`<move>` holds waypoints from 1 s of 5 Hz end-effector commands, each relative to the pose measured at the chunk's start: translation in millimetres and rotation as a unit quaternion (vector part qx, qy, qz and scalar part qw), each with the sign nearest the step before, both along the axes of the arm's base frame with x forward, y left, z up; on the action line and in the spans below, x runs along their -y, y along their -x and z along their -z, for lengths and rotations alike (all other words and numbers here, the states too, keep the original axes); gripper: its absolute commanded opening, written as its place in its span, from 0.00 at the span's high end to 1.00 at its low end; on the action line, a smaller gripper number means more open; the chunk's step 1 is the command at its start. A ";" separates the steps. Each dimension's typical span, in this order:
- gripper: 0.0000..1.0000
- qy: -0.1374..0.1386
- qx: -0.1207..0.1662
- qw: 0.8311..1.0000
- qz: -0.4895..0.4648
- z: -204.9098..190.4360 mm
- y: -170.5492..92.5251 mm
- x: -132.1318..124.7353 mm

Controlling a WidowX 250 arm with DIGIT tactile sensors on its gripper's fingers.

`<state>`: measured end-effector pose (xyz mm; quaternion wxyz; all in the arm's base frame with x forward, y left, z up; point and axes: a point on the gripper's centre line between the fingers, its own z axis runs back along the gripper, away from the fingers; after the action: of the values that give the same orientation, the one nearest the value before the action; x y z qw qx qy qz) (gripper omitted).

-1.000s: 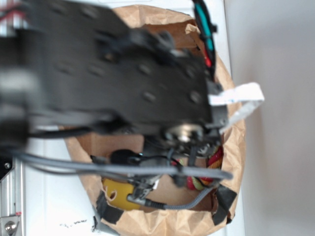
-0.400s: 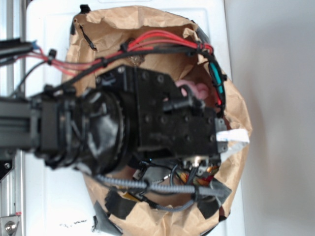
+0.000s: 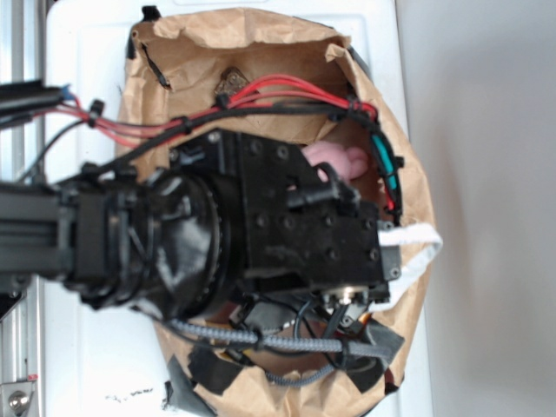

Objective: Grab the multicolored rope.

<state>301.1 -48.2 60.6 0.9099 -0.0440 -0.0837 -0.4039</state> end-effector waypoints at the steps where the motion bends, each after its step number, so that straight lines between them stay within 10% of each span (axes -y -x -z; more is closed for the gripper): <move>1: 0.00 0.034 0.058 0.998 0.011 -21.3 -12.9 28.2; 5: 0.00 0.047 0.054 0.997 0.039 2.9 -16.6 40.0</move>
<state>316.0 -66.6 42.9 0.9005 -0.0728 -0.1266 -0.4095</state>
